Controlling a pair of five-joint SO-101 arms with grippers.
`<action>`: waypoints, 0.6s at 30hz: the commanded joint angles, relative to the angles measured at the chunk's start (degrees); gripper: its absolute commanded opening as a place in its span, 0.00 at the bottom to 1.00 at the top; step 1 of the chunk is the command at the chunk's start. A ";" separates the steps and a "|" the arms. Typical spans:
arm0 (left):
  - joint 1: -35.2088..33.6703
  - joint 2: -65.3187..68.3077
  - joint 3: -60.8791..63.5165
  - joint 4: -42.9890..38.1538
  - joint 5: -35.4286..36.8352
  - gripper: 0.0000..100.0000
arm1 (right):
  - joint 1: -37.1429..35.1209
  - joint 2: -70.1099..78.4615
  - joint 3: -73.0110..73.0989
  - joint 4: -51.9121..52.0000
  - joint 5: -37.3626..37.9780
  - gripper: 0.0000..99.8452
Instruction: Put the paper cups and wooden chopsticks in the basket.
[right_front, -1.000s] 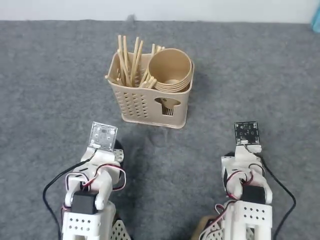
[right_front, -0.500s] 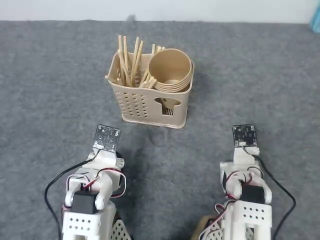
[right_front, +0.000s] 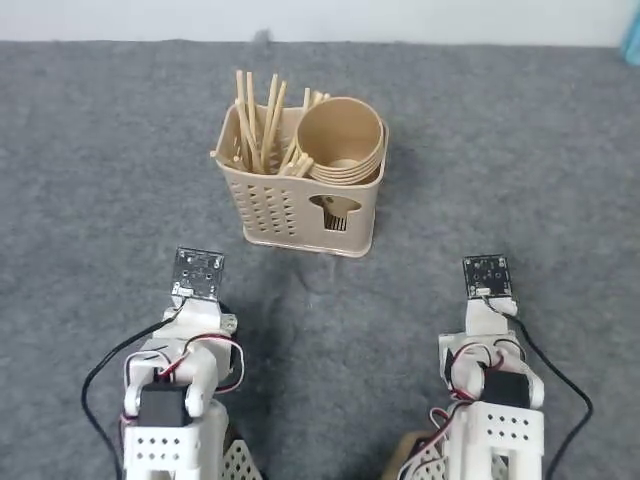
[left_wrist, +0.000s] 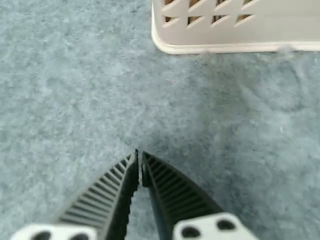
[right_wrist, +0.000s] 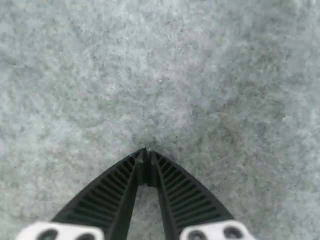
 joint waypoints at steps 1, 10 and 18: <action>-0.53 -0.79 -0.31 0.26 -0.35 0.01 | 0.48 -1.54 -1.85 0.48 0.79 0.01; -0.53 -0.79 -0.31 0.26 -0.35 0.01 | 0.22 -20.79 0.79 8.48 0.97 0.01; -0.62 -0.79 -0.31 0.26 -0.26 0.01 | 0.40 -19.82 0.79 14.55 0.97 0.01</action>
